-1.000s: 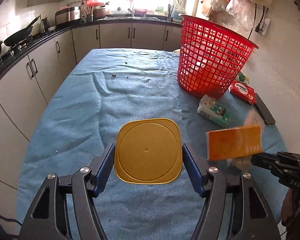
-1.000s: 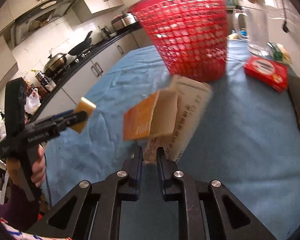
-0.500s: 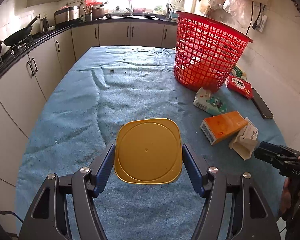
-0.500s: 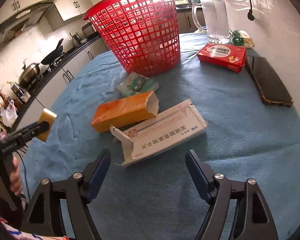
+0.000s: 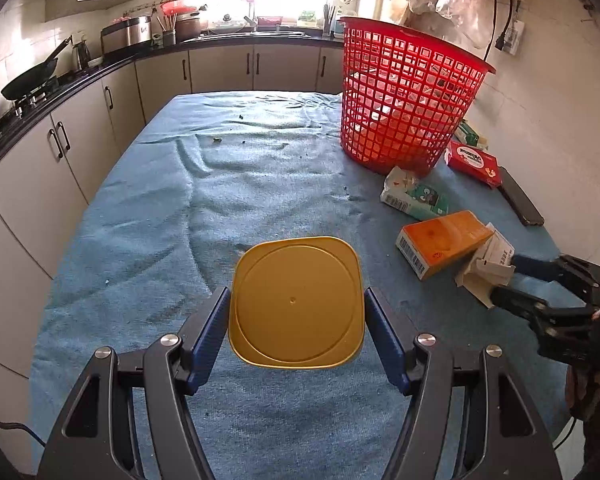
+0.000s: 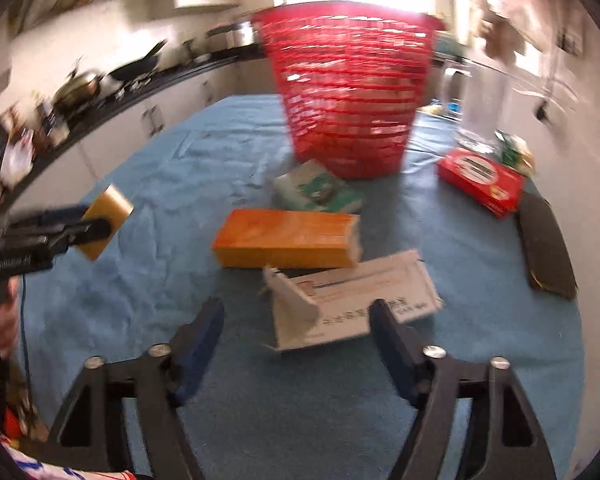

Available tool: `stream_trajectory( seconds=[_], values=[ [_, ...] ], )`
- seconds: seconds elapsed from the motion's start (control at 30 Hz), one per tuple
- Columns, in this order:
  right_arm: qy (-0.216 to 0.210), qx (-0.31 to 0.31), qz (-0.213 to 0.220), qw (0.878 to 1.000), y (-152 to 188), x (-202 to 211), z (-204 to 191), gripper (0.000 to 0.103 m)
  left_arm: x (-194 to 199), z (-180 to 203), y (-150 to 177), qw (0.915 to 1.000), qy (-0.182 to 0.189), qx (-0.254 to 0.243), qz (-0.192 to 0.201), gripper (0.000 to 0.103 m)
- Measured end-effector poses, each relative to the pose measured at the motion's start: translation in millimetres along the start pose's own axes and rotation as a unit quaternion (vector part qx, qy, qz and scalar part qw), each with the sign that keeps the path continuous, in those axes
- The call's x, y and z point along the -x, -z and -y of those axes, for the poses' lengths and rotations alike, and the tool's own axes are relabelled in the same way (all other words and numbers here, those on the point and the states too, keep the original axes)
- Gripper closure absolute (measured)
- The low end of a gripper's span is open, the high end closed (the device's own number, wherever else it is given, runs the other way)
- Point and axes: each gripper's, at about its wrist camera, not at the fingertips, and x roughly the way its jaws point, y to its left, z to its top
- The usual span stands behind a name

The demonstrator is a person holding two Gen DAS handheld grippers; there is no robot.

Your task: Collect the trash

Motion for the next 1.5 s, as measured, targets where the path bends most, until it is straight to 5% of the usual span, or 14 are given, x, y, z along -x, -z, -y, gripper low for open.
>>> stream_trajectory(
  seconds=[0.03, 0.17, 0.23, 0.33, 0.73, 1.5],
  values=[
    [0.001, 0.008, -0.007, 1.000, -1.1, -5.1, -1.7, 0.051, -0.2, 0.8, 0.3, 1.0000, 0.000, 0.000, 0.000, 0.036],
    [0.007, 0.017, -0.017, 1.000, -5.7, -21.6, -3.3, 0.065, 1.8, 3.1, 0.8, 1.0000, -0.005, -0.005, -0.001, 0.036],
    [0.002, 0.015, -0.020, 1.000, -6.6, -25.2, -3.6, 0.086, 4.2, 3.4, 1.0, 0.9999, -0.014, -0.008, 0.002, 0.036],
    [-0.008, 0.012, -0.017, 1.000, -5.8, -21.0, -5.4, 0.096, 8.6, 3.5, 0.9, 0.9996, -0.024, -0.010, 0.008, 0.036],
    [-0.011, -0.004, 0.023, 1.000, 4.5, 28.8, -8.0, 0.097, 26.4, 15.0, 5.6, 0.9961, -0.077, -0.030, 0.032, 0.036],
    [-0.016, -0.018, 0.077, 0.997, 19.4, 86.5, -15.5, 0.097, 57.7, 21.1, 21.4, 0.9927, -0.107, -0.034, 0.044, 0.036]
  ],
)
